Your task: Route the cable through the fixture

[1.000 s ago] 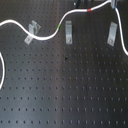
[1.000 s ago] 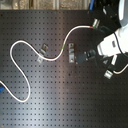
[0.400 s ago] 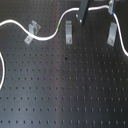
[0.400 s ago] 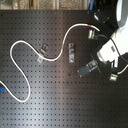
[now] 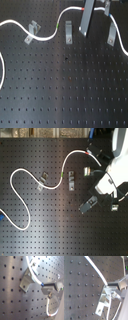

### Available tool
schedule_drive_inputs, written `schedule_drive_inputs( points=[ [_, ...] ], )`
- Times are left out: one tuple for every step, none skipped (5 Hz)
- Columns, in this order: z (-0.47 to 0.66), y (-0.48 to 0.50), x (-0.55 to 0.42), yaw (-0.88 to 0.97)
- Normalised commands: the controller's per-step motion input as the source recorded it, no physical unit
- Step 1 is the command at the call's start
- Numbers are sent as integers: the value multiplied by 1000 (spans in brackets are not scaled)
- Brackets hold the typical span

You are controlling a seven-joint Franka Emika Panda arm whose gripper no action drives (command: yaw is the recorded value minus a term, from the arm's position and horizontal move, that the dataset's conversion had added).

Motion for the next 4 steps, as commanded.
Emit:
schedule_drive_inputs(
  points=[
    [270, 237, -116, -383],
    [398, 204, -109, -351],
    [578, 226, -140, -317],
    [528, 164, -81, -280]
  ],
)
